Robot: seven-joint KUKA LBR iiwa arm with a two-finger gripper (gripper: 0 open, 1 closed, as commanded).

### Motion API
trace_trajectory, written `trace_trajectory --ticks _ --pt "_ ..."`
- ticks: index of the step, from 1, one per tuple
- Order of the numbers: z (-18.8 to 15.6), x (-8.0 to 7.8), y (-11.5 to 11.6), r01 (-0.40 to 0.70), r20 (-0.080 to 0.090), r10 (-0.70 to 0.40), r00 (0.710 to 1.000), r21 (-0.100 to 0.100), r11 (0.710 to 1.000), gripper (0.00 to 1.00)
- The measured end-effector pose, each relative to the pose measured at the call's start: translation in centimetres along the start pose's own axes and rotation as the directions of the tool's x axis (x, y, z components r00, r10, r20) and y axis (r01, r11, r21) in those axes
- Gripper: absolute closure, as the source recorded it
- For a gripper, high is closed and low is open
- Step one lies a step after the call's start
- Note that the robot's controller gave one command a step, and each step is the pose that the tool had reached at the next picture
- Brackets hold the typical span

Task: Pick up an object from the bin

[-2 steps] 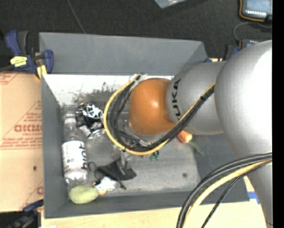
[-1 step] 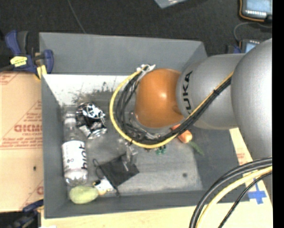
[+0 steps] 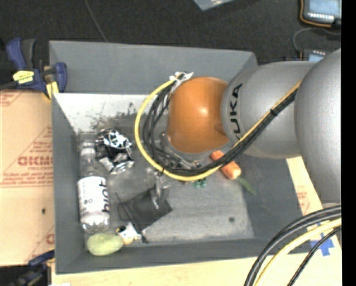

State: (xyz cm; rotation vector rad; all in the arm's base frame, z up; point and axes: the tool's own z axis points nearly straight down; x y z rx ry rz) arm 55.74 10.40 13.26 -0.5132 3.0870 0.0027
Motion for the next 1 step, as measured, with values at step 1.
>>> trace_trajectory --ticks 1 --pt "-9.61 -0.03 0.54 -0.016 -0.002 0.016 1.000 0.001 1.000 1.00"
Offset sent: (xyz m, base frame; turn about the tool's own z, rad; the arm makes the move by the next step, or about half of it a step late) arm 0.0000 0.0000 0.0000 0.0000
